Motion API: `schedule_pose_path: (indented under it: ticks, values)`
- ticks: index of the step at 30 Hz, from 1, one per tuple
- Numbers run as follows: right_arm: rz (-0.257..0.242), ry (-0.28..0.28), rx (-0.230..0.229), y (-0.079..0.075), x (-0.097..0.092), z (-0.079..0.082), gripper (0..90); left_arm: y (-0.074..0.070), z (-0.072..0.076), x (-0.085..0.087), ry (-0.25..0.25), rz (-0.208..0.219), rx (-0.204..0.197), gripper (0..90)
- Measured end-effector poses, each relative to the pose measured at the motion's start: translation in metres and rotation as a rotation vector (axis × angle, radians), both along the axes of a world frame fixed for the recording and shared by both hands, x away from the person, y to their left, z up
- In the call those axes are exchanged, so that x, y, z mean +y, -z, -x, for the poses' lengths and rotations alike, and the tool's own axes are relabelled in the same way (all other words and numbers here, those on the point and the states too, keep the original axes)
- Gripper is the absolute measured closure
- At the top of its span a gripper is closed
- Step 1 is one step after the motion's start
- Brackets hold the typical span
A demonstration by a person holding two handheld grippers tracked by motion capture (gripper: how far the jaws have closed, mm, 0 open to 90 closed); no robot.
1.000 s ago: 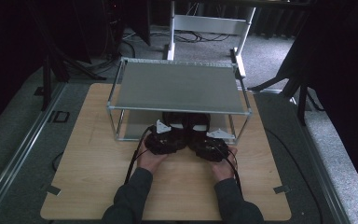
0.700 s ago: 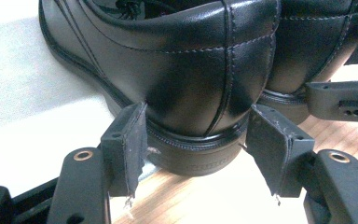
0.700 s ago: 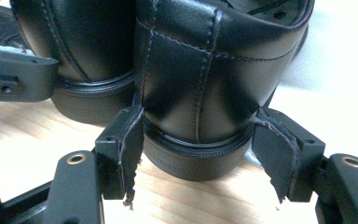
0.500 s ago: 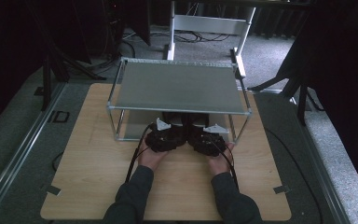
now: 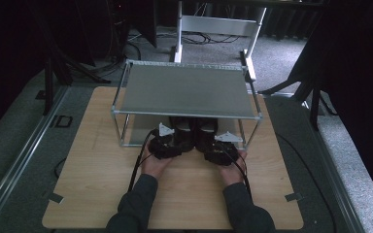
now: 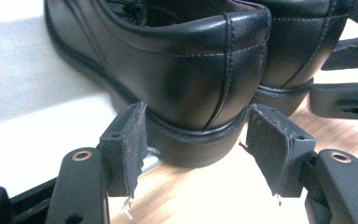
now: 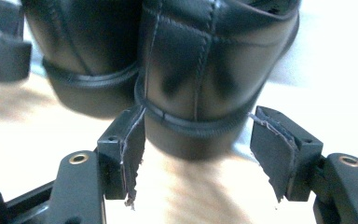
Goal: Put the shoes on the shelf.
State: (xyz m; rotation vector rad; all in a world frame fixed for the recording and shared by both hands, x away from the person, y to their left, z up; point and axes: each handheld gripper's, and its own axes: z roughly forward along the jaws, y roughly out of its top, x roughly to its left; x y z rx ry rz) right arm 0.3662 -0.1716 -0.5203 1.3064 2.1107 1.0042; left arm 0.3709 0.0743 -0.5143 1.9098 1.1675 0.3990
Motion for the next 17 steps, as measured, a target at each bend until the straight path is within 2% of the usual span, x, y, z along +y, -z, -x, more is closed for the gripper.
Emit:
schedule_pose_path:
  ticks: [1, 7, 9, 13, 17]
  values:
    - [0.011, -0.011, 0.001, -0.001, -0.008, 0.007, 34.9, 0.000, 0.002, 0.003, -0.006, -0.002, 0.000, 38.5]
    - [0.061, -0.034, 0.012, 0.002, -0.029, 0.024, 34.2, 0.008, 0.019, 0.022, -0.031, -0.027, 0.024, 38.6]
    - [0.068, -0.025, 0.018, 0.004, -0.037, 0.027, 34.2, 0.014, 0.027, 0.030, -0.037, -0.041, 0.032, 38.2]
    - [0.065, 0.001, 0.044, 0.010, -0.055, 0.030, 34.2, 0.027, 0.040, 0.046, -0.055, -0.041, 0.052, 37.5]
    - [0.074, 0.028, 0.056, 0.014, -0.069, 0.031, 34.2, 0.037, 0.049, 0.058, -0.077, -0.047, 0.062, 37.3]
